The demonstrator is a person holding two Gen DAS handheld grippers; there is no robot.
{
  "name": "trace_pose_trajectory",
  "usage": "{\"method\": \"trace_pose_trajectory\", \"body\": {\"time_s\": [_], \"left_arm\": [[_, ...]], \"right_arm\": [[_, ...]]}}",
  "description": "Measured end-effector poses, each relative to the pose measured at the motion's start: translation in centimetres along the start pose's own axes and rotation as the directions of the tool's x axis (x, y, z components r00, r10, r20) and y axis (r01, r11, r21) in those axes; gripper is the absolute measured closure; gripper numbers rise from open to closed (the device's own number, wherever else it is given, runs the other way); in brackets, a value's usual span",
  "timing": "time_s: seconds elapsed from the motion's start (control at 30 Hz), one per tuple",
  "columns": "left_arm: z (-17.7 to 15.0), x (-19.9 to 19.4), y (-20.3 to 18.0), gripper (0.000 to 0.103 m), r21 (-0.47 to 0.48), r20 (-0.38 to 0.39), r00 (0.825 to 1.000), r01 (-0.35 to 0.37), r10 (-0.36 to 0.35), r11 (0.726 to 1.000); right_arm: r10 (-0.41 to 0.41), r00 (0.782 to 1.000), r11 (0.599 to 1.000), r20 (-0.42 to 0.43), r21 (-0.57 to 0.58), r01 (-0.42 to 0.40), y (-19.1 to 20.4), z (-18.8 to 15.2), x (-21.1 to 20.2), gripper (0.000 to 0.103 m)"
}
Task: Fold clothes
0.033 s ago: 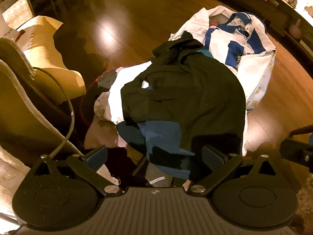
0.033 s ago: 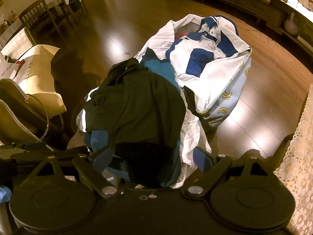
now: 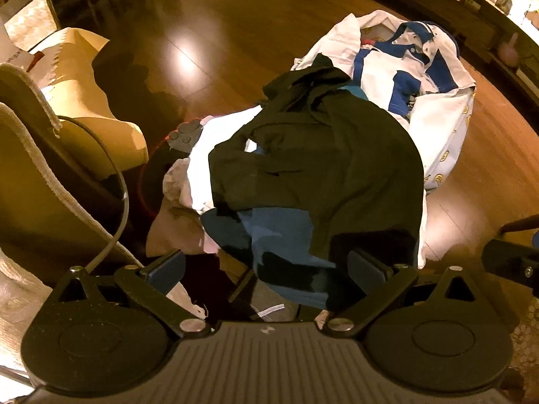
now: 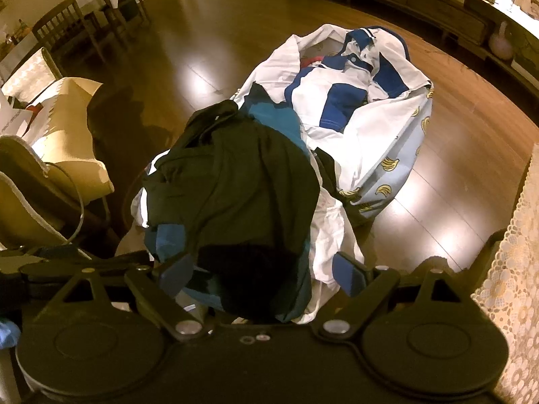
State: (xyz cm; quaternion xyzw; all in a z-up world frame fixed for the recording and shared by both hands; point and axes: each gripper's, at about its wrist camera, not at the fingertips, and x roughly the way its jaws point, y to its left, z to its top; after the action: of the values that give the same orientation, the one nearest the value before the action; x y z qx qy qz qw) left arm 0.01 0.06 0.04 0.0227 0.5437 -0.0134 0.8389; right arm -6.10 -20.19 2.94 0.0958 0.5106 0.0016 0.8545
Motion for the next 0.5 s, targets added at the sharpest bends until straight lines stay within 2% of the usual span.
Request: {"method": "trace_pose_trajectory", "body": {"time_s": [0.3, 0.5], "left_arm": [[-0.08, -0.15, 0.49, 0.0, -0.001, 0.012, 1.0, 0.017, -0.017, 1.0], [-0.02, -0.22, 0.08, 0.0, 0.004, 0.012, 1.0, 0.002, -0.002, 1.0]], "right_arm": [[0.021, 1.0, 1.0, 0.002, 0.001, -0.021, -0.33, -0.62, 0.03, 0.0], [0.016, 1.0, 1.0, -0.01, 0.022, -0.016, -0.34, -0.06, 0.52, 0.0]]}}
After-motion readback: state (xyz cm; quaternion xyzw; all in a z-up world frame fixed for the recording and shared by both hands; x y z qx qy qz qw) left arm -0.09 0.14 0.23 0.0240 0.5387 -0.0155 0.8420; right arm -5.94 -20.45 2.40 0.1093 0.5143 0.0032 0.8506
